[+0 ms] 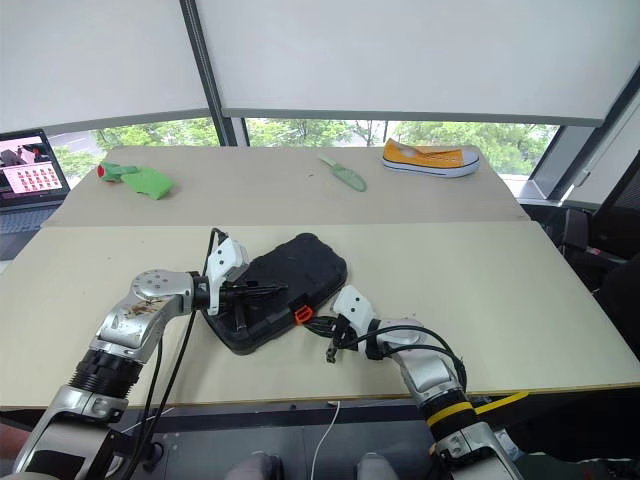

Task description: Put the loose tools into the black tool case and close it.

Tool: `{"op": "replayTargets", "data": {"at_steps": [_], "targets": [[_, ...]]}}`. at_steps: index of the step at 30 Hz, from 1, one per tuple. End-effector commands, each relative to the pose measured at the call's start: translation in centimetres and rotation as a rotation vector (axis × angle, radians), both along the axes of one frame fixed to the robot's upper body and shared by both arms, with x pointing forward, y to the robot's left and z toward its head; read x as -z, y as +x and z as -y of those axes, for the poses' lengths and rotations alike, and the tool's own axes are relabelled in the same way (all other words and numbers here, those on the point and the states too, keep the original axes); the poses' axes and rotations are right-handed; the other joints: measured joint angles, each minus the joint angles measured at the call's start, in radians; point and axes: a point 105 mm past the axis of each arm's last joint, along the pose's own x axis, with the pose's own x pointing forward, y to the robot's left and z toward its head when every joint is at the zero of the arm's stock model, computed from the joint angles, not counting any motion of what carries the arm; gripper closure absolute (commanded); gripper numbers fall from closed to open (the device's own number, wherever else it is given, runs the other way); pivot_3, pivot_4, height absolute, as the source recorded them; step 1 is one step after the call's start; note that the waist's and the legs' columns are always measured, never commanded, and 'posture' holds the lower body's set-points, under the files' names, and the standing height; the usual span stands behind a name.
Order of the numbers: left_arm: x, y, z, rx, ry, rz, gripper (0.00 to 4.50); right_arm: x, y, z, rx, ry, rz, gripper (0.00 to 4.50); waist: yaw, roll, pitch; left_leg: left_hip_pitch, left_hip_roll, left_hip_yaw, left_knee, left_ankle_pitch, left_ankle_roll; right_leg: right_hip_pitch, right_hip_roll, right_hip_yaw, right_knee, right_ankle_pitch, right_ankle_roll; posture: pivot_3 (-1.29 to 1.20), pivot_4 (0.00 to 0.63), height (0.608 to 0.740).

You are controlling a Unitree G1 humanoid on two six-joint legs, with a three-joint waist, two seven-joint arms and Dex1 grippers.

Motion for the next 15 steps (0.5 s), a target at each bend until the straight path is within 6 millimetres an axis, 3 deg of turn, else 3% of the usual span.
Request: {"op": "replayTargets", "data": {"at_steps": [1, 5, 9, 15], "targets": [[4.6, -1.0, -0.9, -0.033, 0.082, -0.164, 4.43, -1.5, 0.9, -0.6, 0.022, 0.023, 0.084, 4.50, -0.002, 0.000, 0.000, 0.000, 0.000, 0.000, 0.000, 0.000, 0.000, 0.000, 0.000, 0.000, 0.000, 0.000, 0.000, 0.00, 0.150, 0.740], [4.7, -0.9, -0.8, -0.031, 0.082, -0.167, 4.43, -2.3, 1.0, -1.1, 0.030, 0.062, 0.114, 4.50, -0.005, -0.001, -0.001, 0.001, 0.000, 0.000, 0.000, -0.003, -0.005, 0.001, 0.000, 0.000, 0.000, 0.000, -0.002, 0.00, 0.150, 0.740], [4.8, -0.8, -0.8, -0.031, 0.082, -0.172, 4.43, -5.0, 0.1, -1.7, -0.006, 0.254, 0.139, 4.50, -0.007, -0.001, 0.000, 0.001, 0.000, 0.000, 0.000, -0.004, -0.007, 0.001, 0.000, 0.000, 0.000, -0.001, -0.005, 0.00, 0.150, 0.740], [5.1, -1.0, -0.9, -0.028, 0.082, -0.185, 4.43, -6.6, -0.3, -0.8, 0.017, 0.386, 0.163, 4.50, -0.010, 0.000, 0.000, 0.000, 0.000, 0.000, 0.000, -0.004, -0.007, 0.000, 0.000, 0.000, 0.000, 0.001, -0.002, 0.00, 0.150, 0.740]]}}
